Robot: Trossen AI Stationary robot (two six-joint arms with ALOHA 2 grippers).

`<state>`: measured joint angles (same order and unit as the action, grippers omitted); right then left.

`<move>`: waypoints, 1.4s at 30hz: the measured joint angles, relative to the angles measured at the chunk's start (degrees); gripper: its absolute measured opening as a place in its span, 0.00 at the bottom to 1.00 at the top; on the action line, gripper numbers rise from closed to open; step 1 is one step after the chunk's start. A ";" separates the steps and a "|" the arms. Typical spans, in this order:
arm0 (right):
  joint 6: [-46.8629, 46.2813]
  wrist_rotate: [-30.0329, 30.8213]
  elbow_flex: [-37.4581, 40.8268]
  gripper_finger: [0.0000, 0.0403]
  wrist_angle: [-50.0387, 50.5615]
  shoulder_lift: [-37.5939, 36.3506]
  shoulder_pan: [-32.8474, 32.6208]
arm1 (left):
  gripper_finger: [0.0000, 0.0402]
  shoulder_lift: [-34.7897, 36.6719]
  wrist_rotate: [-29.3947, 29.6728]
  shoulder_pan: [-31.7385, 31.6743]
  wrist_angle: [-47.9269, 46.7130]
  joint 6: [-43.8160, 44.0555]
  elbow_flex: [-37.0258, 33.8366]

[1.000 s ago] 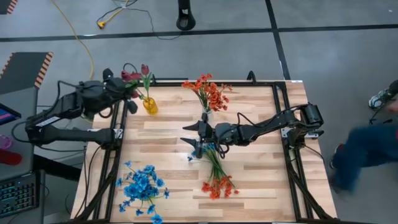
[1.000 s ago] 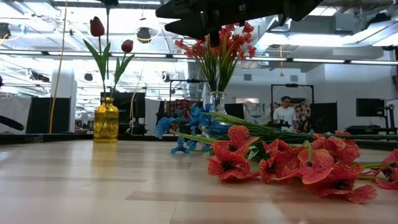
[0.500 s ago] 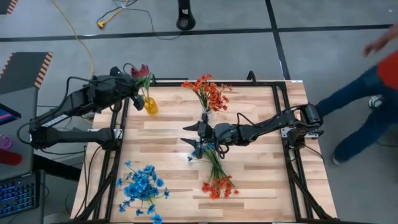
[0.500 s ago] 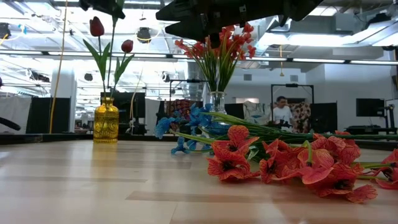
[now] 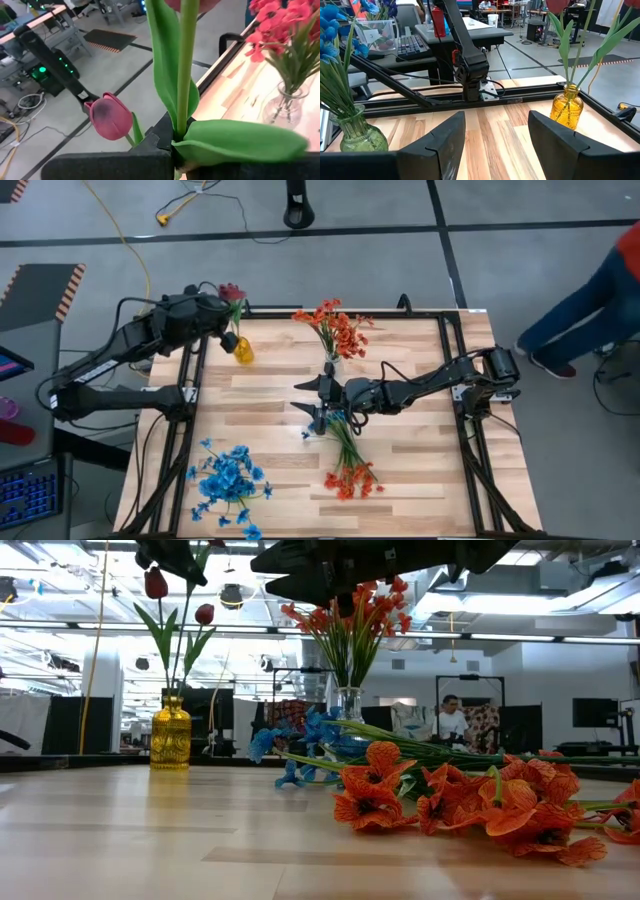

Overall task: Sort flowers into vase by color
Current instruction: Put the red flower into the yellow vase

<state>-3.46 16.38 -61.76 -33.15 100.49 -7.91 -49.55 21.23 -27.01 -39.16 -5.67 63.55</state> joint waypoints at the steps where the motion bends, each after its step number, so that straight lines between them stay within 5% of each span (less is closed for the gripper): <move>1: 0.00 0.00 0.00 0.61 0.03 0.00 0.01 | 0.00 -0.28 0.02 -0.33 -0.01 -0.16 0.00; 23: -0.02 0.00 0.00 0.61 0.26 0.00 0.01 | 0.00 -1.48 -1.45 -2.03 1.59 -0.29 -0.02; 31: -0.04 0.00 0.00 0.61 0.54 0.00 -0.01 | 0.00 -0.56 -1.44 -3.70 7.85 -1.77 -7.37; 42: -0.04 0.00 0.00 0.61 0.72 0.02 0.01 | 0.00 -0.54 -3.22 -5.89 5.90 0.65 -8.35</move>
<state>-3.51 16.38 -61.76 -32.42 100.51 -7.90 -50.09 18.01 -32.91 -33.26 -5.02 55.20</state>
